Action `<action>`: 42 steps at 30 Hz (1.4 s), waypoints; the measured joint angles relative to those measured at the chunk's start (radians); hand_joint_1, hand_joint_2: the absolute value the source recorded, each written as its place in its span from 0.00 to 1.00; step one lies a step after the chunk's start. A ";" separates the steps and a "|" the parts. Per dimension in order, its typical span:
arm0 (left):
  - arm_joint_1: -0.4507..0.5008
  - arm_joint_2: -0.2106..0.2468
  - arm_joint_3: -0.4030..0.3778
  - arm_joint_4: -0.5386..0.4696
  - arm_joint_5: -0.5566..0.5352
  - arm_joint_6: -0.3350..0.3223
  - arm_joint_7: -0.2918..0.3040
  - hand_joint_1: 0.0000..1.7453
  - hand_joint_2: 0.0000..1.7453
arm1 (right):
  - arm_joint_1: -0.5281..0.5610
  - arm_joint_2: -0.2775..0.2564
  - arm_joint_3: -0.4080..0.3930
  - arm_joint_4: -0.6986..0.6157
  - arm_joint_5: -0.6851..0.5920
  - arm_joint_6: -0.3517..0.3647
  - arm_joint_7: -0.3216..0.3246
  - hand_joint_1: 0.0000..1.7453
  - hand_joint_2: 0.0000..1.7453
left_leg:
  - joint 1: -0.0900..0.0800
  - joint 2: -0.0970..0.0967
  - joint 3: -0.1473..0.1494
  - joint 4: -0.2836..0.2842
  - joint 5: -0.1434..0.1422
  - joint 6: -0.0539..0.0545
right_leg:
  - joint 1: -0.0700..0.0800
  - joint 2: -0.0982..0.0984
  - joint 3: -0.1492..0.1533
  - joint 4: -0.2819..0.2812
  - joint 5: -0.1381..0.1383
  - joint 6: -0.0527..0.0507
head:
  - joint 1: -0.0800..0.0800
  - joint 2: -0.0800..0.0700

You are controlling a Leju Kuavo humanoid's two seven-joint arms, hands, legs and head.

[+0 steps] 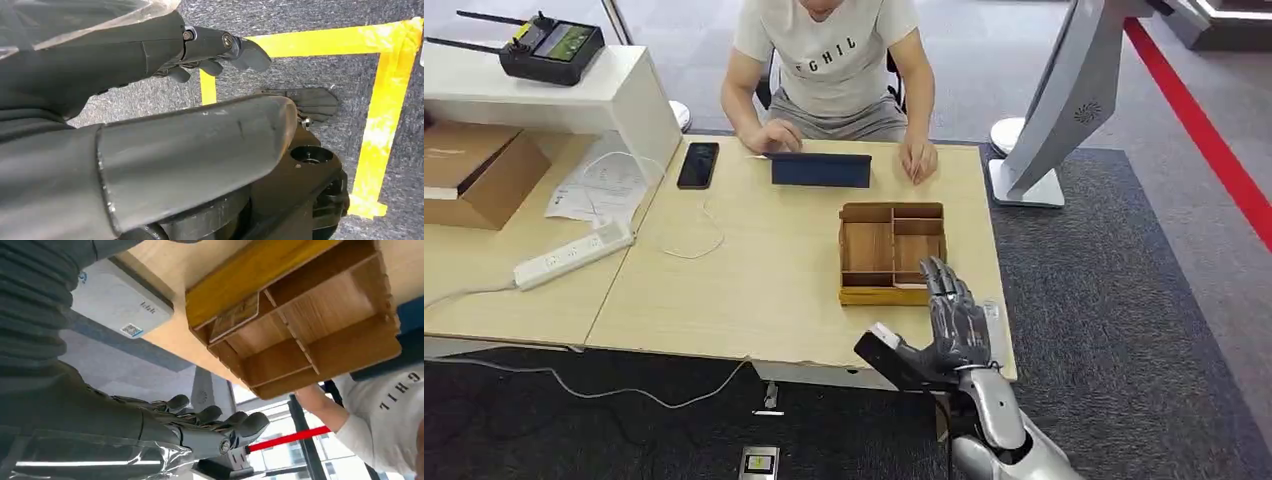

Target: Pass the card to the sensor for recognition and then transmit it.

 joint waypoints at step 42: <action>0.003 -0.107 0.030 0.007 0.080 0.232 0.057 0.00 0.00 | -0.232 0.056 0.102 0.233 0.082 0.256 -0.046 0.00 1.00 | 0.000 0.000 -0.001 0.000 0.000 0.000 | 0.000 0.000 -0.001 0.000 0.001 0.000 | 0.000 0.000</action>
